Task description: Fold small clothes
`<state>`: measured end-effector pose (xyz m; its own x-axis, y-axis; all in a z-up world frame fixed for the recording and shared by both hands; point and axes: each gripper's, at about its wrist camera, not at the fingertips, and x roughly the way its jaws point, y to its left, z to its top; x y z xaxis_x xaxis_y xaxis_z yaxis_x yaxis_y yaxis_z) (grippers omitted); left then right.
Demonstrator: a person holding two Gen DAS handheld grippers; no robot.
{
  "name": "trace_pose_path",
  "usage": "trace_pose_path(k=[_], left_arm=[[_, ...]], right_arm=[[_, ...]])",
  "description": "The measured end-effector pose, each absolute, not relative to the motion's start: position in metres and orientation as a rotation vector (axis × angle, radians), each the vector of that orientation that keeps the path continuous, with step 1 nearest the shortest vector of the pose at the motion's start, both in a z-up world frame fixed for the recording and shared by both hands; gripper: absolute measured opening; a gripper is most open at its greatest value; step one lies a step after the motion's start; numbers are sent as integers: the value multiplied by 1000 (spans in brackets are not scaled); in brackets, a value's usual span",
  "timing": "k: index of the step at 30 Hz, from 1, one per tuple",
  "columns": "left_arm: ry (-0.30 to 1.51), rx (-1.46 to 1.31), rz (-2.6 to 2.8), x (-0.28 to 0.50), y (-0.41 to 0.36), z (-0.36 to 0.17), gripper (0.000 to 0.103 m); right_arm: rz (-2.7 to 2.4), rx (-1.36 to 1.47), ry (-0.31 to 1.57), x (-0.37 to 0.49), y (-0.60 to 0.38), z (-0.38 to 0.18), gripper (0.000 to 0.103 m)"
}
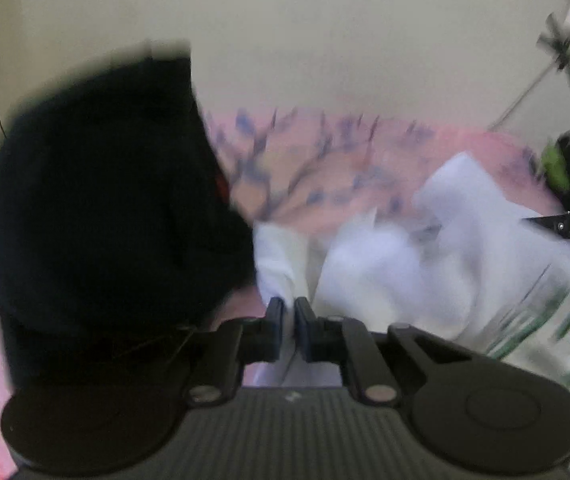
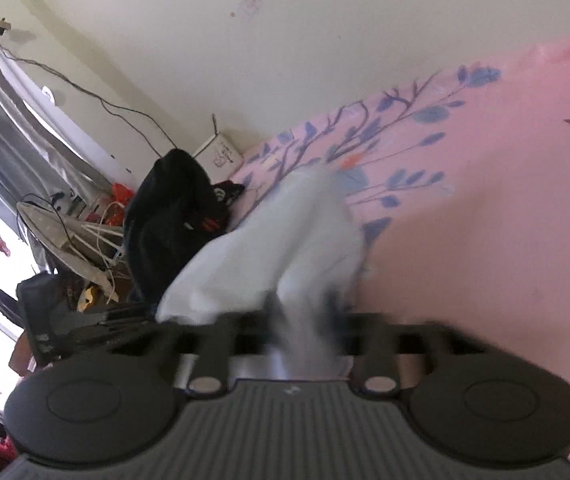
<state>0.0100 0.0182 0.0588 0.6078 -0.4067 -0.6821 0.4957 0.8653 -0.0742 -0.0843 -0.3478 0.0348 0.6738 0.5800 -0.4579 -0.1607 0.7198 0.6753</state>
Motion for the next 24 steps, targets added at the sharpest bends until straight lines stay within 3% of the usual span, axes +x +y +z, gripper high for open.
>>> trace_pose_path(k=[5, 10, 11, 12, 13, 14, 17, 18, 20, 24], left_arm=[[488, -68, -548, -60, 97, 149, 4], [504, 38, -667, -138, 118, 143, 11], [523, 86, -668, -148, 114, 132, 19], [543, 131, -661, -156, 109, 121, 37], [561, 174, -654, -163, 106, 108, 42], [585, 201, -645, -165, 104, 97, 42], [600, 263, -607, -173, 105, 89, 41], [568, 298, -604, -178, 105, 92, 47], [516, 364, -597, -179, 97, 95, 60], [431, 582, -624, -199, 83, 99, 61]], right_arm=[[402, 450, 383, -173, -380, 143, 10], [272, 267, 358, -299, -394, 185, 12], [252, 245, 399, -317, -391, 179, 16], [209, 219, 448, -336, -387, 167, 43], [160, 206, 486, -350, -385, 154, 65], [99, 196, 513, -362, -383, 138, 72], [-61, 175, 624, -387, -387, 97, 69], [-101, 170, 637, -392, -387, 91, 69], [-124, 181, 621, -403, -390, 92, 69], [-70, -2, 556, -405, -351, 114, 77]])
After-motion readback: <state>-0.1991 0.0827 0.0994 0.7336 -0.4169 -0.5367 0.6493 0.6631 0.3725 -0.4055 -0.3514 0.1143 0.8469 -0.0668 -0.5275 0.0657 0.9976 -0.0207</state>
